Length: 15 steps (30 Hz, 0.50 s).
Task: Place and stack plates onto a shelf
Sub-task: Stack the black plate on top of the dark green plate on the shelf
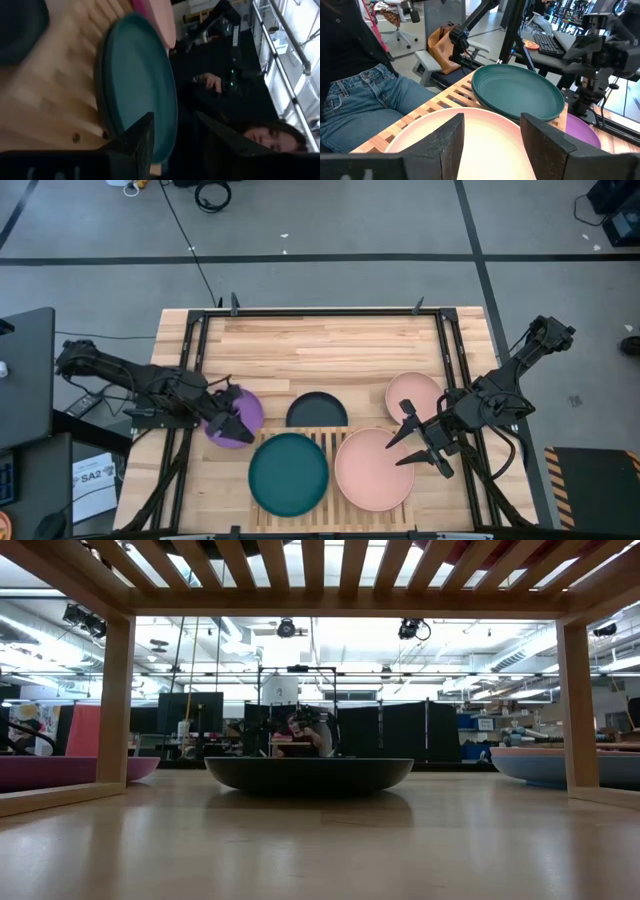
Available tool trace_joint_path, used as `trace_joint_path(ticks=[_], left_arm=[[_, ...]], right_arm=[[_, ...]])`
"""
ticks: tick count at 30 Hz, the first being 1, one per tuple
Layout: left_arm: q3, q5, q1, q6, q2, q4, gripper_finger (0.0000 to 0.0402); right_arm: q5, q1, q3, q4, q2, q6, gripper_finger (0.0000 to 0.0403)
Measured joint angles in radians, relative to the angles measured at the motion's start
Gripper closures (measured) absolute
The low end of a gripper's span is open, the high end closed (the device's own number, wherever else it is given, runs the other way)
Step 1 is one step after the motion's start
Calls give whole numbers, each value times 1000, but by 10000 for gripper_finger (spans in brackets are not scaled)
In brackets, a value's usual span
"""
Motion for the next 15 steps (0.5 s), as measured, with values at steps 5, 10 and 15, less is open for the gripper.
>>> trace_joint_path(ticks=[5, 10, 15], left_arm=[[0, -13, 62, 142, -14, -3, 258], [0, -12, 141, 294, -13, -7, 258], [0, -12, 231, 439, -13, -8, 258]], right_arm=[[0, 0, 0, 0, 0, 0, 204], [0, 0, 0, 0, 0, 0, 204], [0, 0, 0, 0, 0, 0, 204]])
